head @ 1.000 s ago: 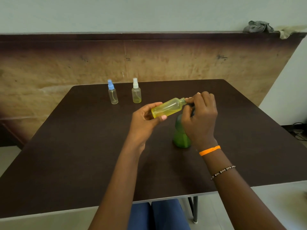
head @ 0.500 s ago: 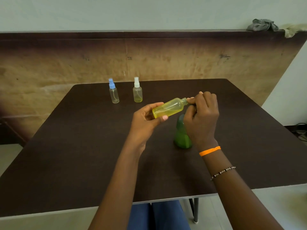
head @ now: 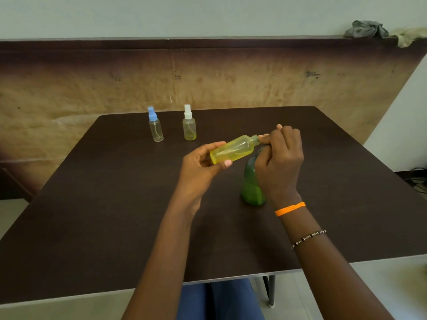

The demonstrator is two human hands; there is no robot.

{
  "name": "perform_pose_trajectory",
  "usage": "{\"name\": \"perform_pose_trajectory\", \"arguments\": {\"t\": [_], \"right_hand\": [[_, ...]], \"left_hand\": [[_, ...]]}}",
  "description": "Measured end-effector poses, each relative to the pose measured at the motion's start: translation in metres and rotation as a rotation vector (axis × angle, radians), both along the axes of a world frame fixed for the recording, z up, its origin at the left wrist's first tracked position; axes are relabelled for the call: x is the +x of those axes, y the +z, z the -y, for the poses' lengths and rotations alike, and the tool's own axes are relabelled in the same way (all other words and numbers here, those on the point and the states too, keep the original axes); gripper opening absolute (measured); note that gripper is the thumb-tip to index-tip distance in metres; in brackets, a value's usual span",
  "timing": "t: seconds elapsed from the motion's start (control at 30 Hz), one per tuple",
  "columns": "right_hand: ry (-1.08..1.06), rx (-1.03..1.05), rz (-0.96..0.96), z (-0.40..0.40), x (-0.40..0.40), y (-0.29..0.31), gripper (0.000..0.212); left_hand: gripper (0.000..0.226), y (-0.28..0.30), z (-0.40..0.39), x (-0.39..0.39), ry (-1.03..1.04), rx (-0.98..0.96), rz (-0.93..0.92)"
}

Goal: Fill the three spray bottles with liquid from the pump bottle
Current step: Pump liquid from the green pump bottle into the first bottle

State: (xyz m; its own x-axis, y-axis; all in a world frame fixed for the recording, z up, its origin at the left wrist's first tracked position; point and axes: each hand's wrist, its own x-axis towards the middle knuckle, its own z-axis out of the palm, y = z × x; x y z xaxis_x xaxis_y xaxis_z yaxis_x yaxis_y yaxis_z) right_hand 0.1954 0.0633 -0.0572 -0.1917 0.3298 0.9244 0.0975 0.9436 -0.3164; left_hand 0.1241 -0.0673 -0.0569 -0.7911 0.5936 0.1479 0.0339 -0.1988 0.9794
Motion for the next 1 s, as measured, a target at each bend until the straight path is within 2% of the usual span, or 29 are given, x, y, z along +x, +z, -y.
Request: {"name": "perform_pose_trajectory", "arguments": {"t": [0.2, 0.37, 0.47, 0.7, 1.0], "right_hand": [[0.003, -0.046, 0.072, 0.007, 0.005, 0.023, 0.021], [-0.001, -0.019, -0.045, 0.003, -0.001, 0.000, 0.026], [0.015, -0.020, -0.053, 0.000, -0.003, -0.001, 0.027], [0.051, -0.078, 0.045, 0.003, 0.005, 0.023, 0.025], [0.012, -0.013, -0.014, 0.001, 0.003, 0.000, 0.014]], "left_hand": [[0.038, 0.002, 0.002, 0.000, -0.004, 0.019, -0.008], [0.039, -0.001, 0.000, -0.002, -0.007, 0.017, -0.006], [0.038, -0.001, 0.000, -0.002, -0.003, 0.006, 0.002], [0.038, 0.004, 0.001, 0.002, -0.015, 0.028, -0.009], [0.039, 0.001, -0.002, 0.000, -0.001, 0.017, 0.002]]}}
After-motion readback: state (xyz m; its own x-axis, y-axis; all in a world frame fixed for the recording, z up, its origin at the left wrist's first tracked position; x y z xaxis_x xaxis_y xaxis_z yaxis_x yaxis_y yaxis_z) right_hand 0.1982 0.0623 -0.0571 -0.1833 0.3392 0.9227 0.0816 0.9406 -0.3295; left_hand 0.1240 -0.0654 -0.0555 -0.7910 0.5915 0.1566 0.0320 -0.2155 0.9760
